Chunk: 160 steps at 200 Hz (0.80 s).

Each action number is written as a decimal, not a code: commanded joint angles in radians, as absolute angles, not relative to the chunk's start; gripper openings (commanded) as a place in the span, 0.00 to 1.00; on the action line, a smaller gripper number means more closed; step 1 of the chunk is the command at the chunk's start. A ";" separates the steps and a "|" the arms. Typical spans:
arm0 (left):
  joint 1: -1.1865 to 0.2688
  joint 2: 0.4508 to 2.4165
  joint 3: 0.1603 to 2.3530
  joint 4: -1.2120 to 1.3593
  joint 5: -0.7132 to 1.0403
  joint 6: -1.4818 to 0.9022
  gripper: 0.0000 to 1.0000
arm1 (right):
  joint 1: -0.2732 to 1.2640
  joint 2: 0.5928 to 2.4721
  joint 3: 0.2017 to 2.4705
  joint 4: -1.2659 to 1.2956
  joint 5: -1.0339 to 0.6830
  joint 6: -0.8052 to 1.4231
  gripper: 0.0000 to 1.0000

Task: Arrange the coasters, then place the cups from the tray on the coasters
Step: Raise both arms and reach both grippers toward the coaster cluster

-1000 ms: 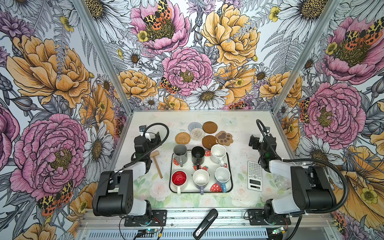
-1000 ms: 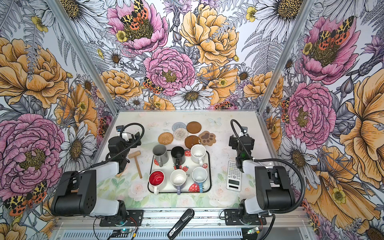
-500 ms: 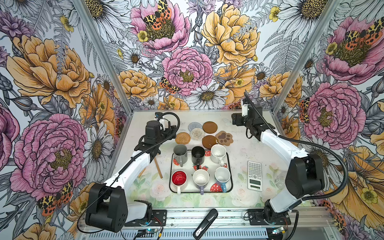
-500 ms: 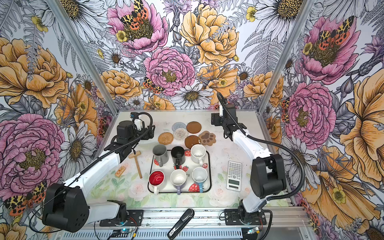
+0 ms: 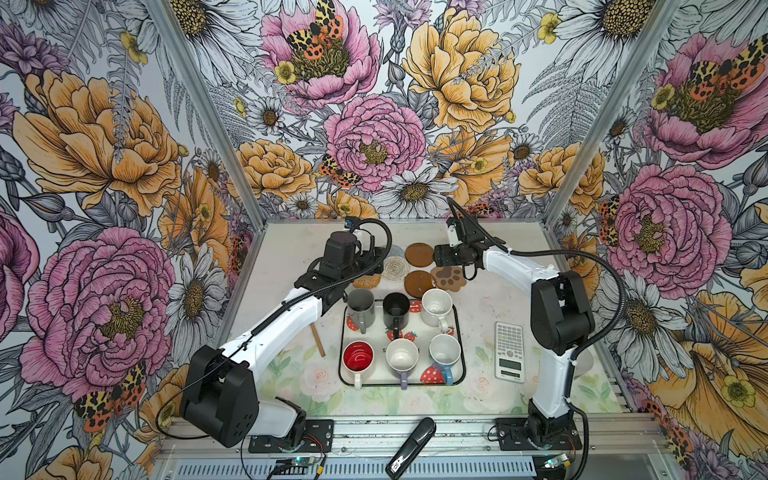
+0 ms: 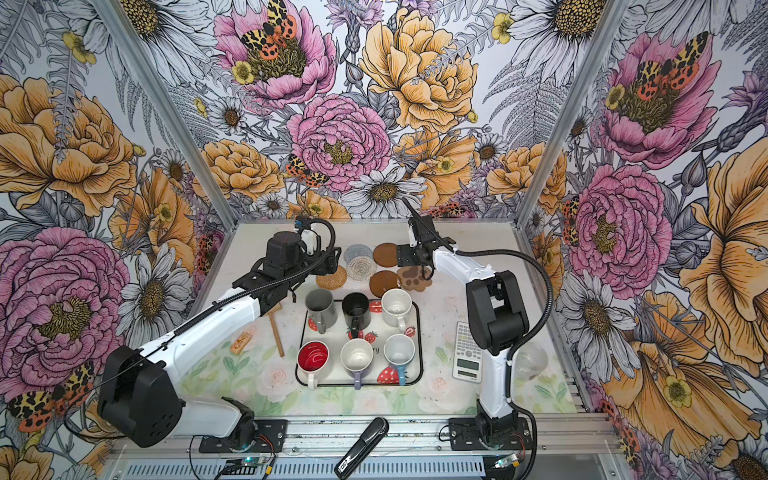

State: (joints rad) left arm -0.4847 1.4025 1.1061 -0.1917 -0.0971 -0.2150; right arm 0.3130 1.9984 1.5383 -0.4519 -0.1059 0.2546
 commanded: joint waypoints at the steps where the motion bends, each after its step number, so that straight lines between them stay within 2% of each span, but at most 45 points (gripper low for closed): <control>1: -0.528 1.445 1.168 -0.209 -0.163 -0.236 0.90 | 0.311 2.034 1.585 -0.471 -0.133 0.281 0.80; 47: -0.603 1.572 1.295 -0.225 -0.303 -0.261 0.90 | 0.311 2.064 1.607 -0.507 -0.097 0.262 0.80; 97: -0.645 1.659 1.411 -0.253 -0.319 -0.278 0.90 | 0.311 2.087 1.613 -0.528 -0.160 0.289 0.80; 160: -0.684 1.680 1.452 -0.269 -0.374 -0.299 0.90 | 0.319 2.142 1.616 -0.534 -0.152 0.306 0.78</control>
State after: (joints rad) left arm -0.6769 1.6646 1.4212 -0.2501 -0.3275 -0.2752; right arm 0.3134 2.1185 1.5944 -0.5232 -0.1524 0.2817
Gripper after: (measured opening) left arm 0.902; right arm 0.778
